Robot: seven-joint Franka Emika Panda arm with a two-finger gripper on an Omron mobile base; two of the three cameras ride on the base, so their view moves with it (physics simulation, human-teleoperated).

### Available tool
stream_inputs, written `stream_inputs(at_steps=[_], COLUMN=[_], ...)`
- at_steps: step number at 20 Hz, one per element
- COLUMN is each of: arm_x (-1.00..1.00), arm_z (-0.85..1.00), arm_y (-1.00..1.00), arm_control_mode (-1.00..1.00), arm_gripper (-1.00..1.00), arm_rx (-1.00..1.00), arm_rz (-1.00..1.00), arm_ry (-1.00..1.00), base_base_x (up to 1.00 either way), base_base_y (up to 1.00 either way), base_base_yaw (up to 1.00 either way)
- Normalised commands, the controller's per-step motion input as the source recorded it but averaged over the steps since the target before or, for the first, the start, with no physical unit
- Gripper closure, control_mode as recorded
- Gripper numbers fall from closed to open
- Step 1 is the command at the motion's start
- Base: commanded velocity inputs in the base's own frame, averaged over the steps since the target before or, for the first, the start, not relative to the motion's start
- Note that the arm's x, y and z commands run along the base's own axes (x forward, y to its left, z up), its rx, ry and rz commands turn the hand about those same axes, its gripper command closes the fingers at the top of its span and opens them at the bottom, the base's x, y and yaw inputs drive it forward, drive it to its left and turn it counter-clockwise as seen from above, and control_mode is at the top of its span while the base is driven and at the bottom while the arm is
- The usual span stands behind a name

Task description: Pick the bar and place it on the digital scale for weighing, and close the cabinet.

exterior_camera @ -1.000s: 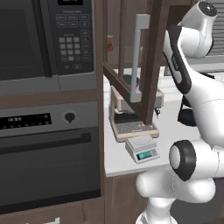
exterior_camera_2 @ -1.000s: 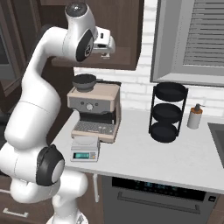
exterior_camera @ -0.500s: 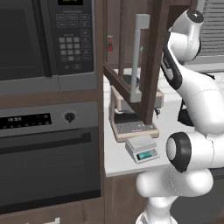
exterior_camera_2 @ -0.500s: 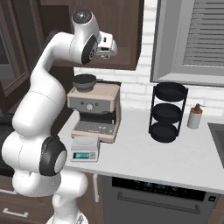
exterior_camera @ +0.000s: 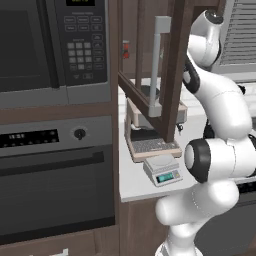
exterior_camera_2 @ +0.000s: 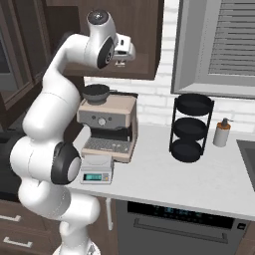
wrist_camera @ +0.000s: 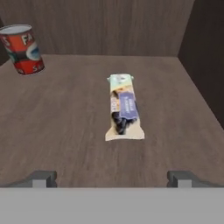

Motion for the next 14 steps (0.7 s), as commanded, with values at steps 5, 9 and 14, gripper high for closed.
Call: stream_inputs(at_steps=[5, 9, 14], arm_x=[0.35, 0.38, 0.35], arm_z=[-0.05, -0.14, -0.18], arm_y=[-0.03, -0.11, -0.01], arm_control_mode=[-1.0, -1.0, -1.0], arm_gripper=[-1.0, -1.0, -1.0], arm_rx=[0.0, 0.0, 0.0], arm_rz=[0.0, 0.0, 0.0], arm_ry=[0.0, 0.0, 0.0], base_base_x=[0.0, 0.0, 0.0], base_base_y=[0.0, 0.0, 0.0], base_base_yaw=[0.0, 0.0, 0.0])
